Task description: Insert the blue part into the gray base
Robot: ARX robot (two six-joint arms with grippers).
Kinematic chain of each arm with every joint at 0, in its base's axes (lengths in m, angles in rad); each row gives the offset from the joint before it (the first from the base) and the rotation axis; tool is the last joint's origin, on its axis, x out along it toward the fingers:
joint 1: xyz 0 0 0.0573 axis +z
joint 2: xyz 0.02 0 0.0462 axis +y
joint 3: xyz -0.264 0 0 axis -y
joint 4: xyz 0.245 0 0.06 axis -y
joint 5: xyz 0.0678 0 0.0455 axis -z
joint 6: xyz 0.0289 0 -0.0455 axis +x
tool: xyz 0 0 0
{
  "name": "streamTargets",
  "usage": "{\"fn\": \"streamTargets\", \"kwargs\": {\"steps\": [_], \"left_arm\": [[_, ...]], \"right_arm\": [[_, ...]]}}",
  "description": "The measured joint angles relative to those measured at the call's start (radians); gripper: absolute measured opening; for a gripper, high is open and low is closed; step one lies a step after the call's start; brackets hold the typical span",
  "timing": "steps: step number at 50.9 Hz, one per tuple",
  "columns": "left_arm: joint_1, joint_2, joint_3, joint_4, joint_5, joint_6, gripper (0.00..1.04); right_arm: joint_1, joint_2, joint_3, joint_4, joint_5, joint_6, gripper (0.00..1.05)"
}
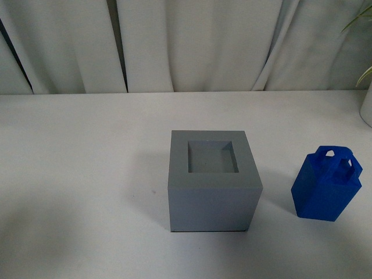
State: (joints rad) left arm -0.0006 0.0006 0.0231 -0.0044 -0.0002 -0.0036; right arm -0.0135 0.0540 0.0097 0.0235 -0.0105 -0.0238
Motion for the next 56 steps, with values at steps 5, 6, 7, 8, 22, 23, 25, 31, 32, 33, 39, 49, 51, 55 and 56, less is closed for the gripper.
{"fn": "streamTargets", "kwargs": {"steps": [5, 6, 7, 8, 22, 23, 25, 31, 32, 33, 39, 49, 51, 55, 56], "left_arm": [[0.000, 0.000, 0.000, 0.000, 0.000, 0.000, 0.99], [0.000, 0.000, 0.000, 0.000, 0.000, 0.000, 0.99], [0.000, 0.000, 0.000, 0.000, 0.000, 0.000, 0.99], [0.000, 0.000, 0.000, 0.000, 0.000, 0.000, 0.99], [0.000, 0.000, 0.000, 0.000, 0.000, 0.000, 0.99], [0.000, 0.000, 0.000, 0.000, 0.000, 0.000, 0.99], [0.000, 0.000, 0.000, 0.000, 0.000, 0.000, 0.99], [0.000, 0.000, 0.000, 0.000, 0.000, 0.000, 0.99], [0.000, 0.000, 0.000, 0.000, 0.000, 0.000, 0.99], [0.000, 0.000, 0.000, 0.000, 0.000, 0.000, 0.99], [0.000, 0.000, 0.000, 0.000, 0.000, 0.000, 0.99], [0.000, 0.000, 0.000, 0.000, 0.000, 0.000, 0.99], [0.000, 0.000, 0.000, 0.000, 0.000, 0.000, 0.99], [0.000, 0.000, 0.000, 0.000, 0.000, 0.000, 0.99], [0.000, 0.000, 0.000, 0.000, 0.000, 0.000, 0.99]], "right_arm": [[-0.047, 0.140, 0.047, 0.072, -0.050, -0.006, 0.97], [-0.057, 0.170, 0.060, 0.089, -0.066, -0.007, 0.97], [-0.068, 0.216, 0.081, 0.117, -0.091, -0.010, 0.97], [-0.075, 0.248, 0.096, 0.135, -0.108, -0.015, 0.97], [-0.056, 0.743, 0.418, 0.089, -0.311, -0.125, 0.97], [-0.053, 0.774, 0.446, 0.066, -0.331, -0.141, 0.97], [-0.048, 0.849, 0.519, -0.001, -0.381, -0.183, 0.97], [-0.035, 1.004, 0.692, -0.175, -0.429, -0.305, 0.97], [-0.033, 1.027, 0.721, -0.209, -0.438, -0.322, 0.97], [-0.032, 1.039, 0.735, -0.226, -0.441, -0.334, 0.97], [-0.018, 1.143, 0.871, -0.410, -0.481, -0.467, 0.97], [0.042, 1.350, 1.136, -0.799, -0.444, -0.778, 0.97], [0.050, 1.375, 1.169, -0.848, -0.433, -0.815, 0.97], [0.066, 1.426, 1.233, -0.932, -0.412, -0.893, 0.97], [0.070, 1.442, 1.254, -0.956, -0.404, -0.923, 0.97]]}}
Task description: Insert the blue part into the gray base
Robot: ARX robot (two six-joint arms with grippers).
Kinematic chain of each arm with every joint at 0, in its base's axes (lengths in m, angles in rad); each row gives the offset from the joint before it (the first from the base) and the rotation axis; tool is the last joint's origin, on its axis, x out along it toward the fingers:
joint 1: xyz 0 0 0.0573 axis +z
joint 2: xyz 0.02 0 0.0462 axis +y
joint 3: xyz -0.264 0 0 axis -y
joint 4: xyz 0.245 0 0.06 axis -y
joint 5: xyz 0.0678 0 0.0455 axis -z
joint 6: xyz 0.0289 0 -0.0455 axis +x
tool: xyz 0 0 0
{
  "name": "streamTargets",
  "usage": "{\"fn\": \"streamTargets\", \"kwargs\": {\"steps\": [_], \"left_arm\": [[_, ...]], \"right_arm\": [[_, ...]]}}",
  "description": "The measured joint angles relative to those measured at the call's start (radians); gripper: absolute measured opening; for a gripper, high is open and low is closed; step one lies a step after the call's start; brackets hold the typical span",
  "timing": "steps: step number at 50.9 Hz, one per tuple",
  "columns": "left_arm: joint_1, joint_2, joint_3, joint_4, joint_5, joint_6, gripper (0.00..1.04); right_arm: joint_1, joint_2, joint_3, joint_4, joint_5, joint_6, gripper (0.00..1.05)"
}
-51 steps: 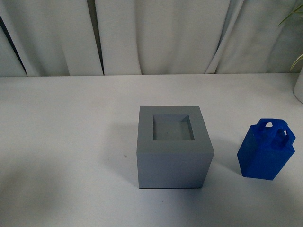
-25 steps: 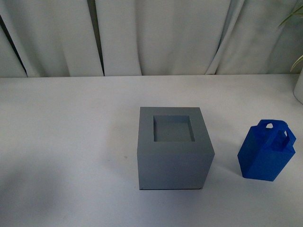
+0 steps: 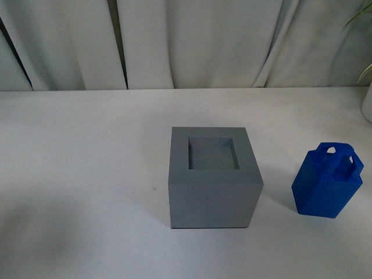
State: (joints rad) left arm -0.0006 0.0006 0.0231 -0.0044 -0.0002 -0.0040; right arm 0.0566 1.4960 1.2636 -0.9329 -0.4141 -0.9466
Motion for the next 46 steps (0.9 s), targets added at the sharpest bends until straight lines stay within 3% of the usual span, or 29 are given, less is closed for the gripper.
{"fn": "streamTargets", "kwargs": {"steps": [8, 16, 27, 46], "left_arm": [[0.000, 0.000, 0.000, 0.000, 0.000, 0.000, 0.99], [0.000, 0.000, 0.000, 0.000, 0.000, 0.000, 0.99], [0.000, 0.000, 0.000, 0.000, 0.000, 0.000, 0.99], [0.000, 0.000, 0.000, 0.000, 0.000, 0.000, 0.99]], "right_arm": [[0.040, 0.118, 0.119, -0.121, 0.082, -0.142, 0.97], [0.087, 0.202, 0.160, -0.151, 0.151, -0.198, 0.97], [0.139, 0.275, 0.163, -0.128, 0.238, -0.238, 0.97], [0.155, 0.335, 0.142, -0.072, 0.306, -0.272, 0.97]]}}
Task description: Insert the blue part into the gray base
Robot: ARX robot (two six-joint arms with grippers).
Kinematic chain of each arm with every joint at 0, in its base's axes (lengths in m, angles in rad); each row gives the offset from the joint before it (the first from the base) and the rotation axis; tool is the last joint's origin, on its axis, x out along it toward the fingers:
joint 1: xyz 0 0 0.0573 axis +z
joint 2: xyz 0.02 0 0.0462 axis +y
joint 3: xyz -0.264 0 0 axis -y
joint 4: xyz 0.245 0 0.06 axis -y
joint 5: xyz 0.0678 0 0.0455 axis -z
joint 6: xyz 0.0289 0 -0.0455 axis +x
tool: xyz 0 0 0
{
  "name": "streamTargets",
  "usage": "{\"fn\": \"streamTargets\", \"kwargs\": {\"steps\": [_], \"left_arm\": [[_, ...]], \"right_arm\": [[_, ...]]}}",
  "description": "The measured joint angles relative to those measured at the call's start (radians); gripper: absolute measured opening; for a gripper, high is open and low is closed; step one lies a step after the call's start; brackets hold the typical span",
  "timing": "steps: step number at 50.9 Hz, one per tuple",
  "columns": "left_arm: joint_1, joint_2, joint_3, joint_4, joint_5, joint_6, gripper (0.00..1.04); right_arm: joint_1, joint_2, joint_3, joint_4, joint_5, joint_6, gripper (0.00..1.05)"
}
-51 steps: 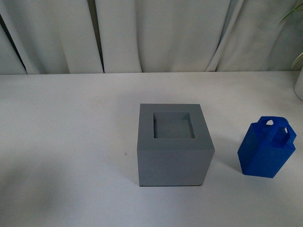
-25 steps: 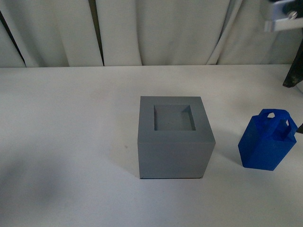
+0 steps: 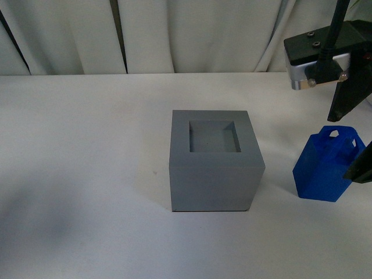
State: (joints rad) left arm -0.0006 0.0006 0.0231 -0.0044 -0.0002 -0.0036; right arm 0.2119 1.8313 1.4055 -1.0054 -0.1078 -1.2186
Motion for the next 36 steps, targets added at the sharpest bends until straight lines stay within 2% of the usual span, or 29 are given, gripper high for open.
{"fn": "streamTargets", "kwargs": {"steps": [33, 36], "left_arm": [[0.000, 0.000, 0.000, 0.000, 0.000, 0.000, 0.99], [0.000, 0.000, 0.000, 0.000, 0.000, 0.000, 0.99]], "right_arm": [[0.008, 0.069, -0.035, 0.096, -0.004, 0.001, 0.97], [0.009, 0.071, -0.035, 0.099, -0.005, 0.004, 0.91]]}}
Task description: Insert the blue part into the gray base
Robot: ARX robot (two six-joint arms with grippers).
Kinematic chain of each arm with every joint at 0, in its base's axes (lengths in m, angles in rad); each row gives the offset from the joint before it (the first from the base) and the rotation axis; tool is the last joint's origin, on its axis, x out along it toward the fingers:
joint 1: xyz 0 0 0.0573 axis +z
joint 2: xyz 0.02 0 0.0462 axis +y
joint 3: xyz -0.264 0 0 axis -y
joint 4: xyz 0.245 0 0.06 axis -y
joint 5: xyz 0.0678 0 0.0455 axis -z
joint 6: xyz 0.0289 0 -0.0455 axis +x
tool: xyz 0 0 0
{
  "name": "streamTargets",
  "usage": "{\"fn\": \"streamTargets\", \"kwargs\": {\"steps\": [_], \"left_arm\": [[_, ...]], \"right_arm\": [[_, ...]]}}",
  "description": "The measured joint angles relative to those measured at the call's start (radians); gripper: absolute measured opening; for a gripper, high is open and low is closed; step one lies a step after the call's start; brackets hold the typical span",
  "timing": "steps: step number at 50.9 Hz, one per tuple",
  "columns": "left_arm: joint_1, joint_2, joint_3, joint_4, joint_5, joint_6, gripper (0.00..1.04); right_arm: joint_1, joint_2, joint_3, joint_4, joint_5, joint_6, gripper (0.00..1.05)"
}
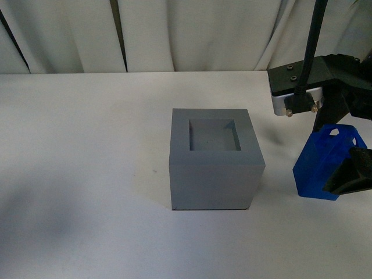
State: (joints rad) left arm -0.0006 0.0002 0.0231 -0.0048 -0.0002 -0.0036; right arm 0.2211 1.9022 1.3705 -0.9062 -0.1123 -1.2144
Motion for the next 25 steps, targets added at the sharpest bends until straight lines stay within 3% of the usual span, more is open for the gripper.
{"fn": "streamTargets", "kwargs": {"steps": [15, 25], "left_arm": [[0.000, 0.000, 0.000, 0.000, 0.000, 0.000, 0.99], [0.000, 0.000, 0.000, 0.000, 0.000, 0.000, 0.99]], "right_arm": [[0.001, 0.002, 0.023, -0.032, -0.008, -0.003, 0.50], [0.001, -0.002, 0.090, -0.093, -0.027, -0.011, 0.47]]}}
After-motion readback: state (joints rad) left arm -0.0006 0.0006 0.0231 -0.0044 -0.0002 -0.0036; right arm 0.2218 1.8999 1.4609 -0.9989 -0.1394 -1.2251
